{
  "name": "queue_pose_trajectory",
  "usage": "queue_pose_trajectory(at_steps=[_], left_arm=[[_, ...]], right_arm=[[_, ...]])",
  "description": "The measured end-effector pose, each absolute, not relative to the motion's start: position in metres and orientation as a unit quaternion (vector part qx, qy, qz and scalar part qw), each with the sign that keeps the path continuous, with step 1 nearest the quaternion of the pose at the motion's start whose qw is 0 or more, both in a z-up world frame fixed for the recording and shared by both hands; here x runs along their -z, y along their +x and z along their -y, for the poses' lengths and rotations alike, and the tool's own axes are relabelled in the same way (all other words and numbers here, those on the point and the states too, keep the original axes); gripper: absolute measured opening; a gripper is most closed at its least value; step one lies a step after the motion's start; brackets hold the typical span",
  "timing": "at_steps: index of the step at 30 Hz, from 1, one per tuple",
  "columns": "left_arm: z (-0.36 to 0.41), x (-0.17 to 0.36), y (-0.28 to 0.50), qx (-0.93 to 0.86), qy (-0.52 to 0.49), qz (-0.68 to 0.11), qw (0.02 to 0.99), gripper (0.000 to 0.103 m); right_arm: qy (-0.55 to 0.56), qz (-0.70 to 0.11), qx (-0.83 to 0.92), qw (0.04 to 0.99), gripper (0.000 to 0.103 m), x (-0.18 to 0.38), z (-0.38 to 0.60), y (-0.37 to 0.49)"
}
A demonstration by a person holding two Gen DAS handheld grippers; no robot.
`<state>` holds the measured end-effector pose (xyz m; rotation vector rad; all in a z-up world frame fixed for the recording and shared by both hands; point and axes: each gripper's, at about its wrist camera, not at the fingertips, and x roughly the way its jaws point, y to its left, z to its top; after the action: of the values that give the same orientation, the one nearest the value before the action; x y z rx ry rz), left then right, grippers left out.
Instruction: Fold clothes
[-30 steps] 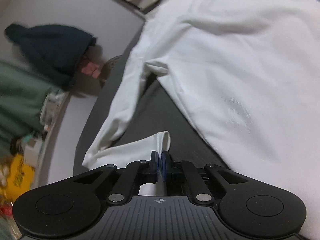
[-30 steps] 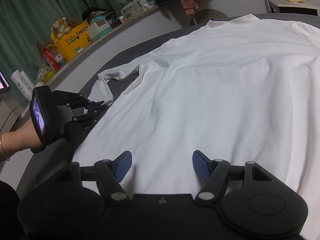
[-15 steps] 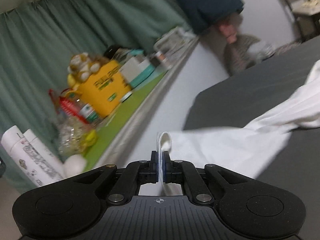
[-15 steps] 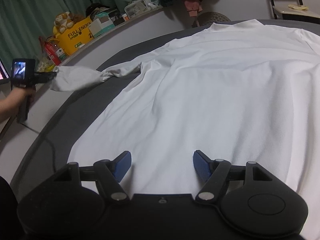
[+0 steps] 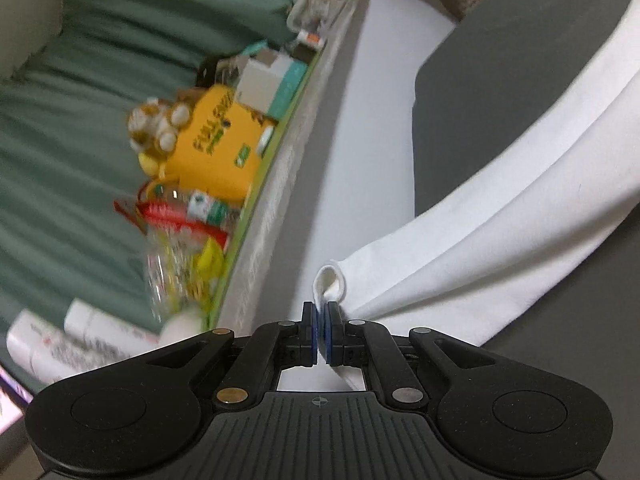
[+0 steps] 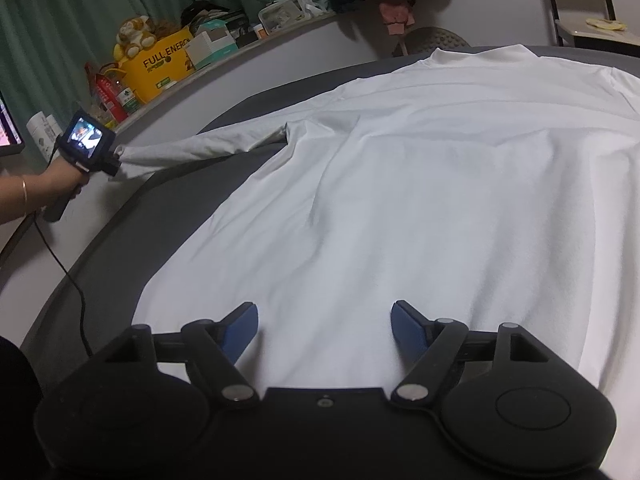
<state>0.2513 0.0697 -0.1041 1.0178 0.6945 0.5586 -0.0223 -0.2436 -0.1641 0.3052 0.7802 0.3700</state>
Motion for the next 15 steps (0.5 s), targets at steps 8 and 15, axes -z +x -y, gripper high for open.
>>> queue_pose_trajectory(at_steps=[8,15], left_arm=[[-0.069,0.138,0.275,-0.251,0.432,-0.39,0.773,0.004],[-0.082,0.138,0.268,-0.278,0.339,-0.393,0.808,0.089]], right_arm=[[0.147,-0.376,-0.183,0.897,0.077,0.163,0.243,-0.023],[0.148,-0.378,-0.18,0.896,0.077,0.162,0.242,-0.023]])
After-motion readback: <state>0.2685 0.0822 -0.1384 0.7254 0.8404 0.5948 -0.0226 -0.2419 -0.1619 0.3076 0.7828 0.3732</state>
